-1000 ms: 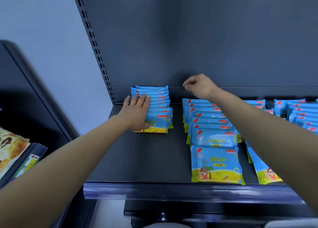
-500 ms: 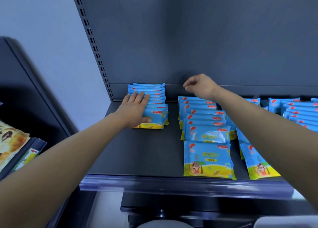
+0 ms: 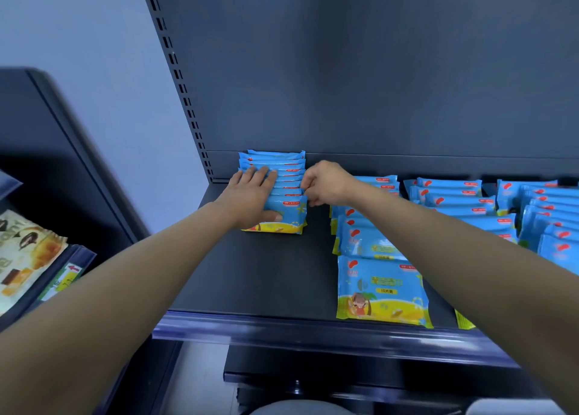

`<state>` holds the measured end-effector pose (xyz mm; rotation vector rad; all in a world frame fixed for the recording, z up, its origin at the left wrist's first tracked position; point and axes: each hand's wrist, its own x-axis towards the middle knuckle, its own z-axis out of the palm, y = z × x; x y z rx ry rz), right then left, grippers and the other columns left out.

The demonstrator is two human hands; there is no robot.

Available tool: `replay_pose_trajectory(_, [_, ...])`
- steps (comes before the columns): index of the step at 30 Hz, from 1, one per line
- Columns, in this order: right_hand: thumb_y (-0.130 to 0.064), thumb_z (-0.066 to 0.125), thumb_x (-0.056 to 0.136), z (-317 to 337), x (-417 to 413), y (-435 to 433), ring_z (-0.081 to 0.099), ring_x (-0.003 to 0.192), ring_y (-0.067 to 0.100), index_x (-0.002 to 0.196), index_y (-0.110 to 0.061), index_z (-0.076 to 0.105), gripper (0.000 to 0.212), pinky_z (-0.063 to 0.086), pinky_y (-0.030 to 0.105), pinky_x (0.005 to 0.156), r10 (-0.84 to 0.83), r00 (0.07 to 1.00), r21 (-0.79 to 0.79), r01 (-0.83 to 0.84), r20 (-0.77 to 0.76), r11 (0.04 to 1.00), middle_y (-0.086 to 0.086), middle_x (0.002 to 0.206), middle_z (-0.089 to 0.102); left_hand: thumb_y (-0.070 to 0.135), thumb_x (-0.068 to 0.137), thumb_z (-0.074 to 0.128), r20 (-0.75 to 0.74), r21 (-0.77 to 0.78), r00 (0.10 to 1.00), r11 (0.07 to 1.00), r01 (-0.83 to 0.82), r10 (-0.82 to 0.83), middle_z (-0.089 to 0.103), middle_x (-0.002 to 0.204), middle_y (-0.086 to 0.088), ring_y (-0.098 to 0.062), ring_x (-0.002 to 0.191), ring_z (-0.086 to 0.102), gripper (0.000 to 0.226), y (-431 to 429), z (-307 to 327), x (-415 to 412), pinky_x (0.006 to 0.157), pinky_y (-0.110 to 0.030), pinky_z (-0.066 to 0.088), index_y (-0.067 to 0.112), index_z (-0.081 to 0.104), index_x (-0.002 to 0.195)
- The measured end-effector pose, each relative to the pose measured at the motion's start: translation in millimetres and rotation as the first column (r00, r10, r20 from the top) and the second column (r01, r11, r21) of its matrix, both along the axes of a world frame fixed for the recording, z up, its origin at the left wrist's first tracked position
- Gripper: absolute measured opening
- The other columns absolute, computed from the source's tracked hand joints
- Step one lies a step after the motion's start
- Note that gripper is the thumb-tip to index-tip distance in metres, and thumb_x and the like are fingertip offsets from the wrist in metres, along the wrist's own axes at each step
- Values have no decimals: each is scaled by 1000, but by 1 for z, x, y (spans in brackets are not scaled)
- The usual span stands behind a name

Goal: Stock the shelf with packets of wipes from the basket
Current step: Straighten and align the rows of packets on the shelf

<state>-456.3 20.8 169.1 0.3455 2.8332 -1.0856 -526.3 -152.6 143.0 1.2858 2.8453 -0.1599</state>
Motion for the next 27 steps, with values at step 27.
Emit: replay_pose_trajectory(27, [-59, 68, 72, 1, 10, 129, 50, 121, 21, 133, -20, 45, 76, 36, 42, 108, -47, 881, 281, -99, 471, 955, -2, 136, 51, 66, 52, 75, 137, 100, 910, 919, 381, -392, 29, 133, -8, -28, 130, 17, 117, 104, -9, 116, 113, -41, 7, 9, 24, 140])
